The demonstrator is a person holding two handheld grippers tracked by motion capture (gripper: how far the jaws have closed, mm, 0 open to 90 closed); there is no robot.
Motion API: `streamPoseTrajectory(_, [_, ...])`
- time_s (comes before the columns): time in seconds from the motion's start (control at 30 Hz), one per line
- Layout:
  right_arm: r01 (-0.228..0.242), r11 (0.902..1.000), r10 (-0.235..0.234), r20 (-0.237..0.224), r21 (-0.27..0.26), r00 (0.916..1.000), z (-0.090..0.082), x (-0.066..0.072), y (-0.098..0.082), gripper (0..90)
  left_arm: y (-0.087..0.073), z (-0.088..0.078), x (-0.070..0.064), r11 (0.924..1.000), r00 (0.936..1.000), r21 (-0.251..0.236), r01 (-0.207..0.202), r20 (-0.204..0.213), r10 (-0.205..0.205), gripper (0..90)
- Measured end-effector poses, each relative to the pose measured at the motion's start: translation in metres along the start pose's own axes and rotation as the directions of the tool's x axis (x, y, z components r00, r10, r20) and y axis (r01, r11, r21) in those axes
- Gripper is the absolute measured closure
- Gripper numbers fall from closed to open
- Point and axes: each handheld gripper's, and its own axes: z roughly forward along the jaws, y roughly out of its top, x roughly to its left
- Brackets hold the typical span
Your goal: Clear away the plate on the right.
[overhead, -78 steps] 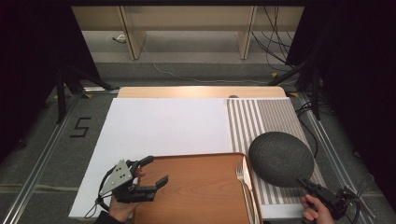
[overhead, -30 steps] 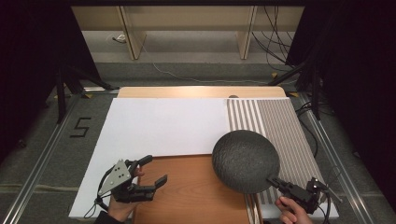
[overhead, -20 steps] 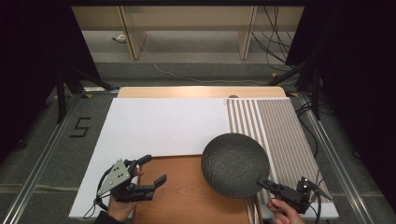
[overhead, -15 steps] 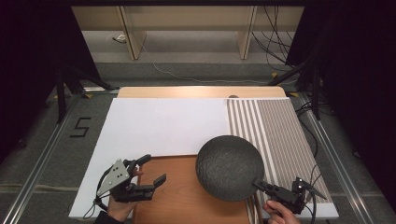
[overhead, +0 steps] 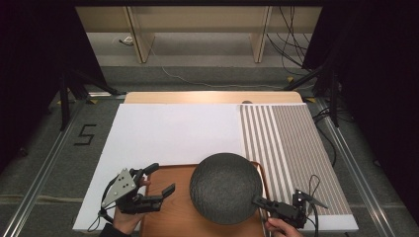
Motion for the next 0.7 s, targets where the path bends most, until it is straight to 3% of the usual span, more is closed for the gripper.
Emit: streamPoseTrajectory(0.7, [0.031,0.993,-0.036,0.047,0.114,0.9982,0.023,-0.002,-0.015,83.0,0.0,0.0,0.0,1.0,1.0,0.001,-0.001,0.004,0.001,16.6])
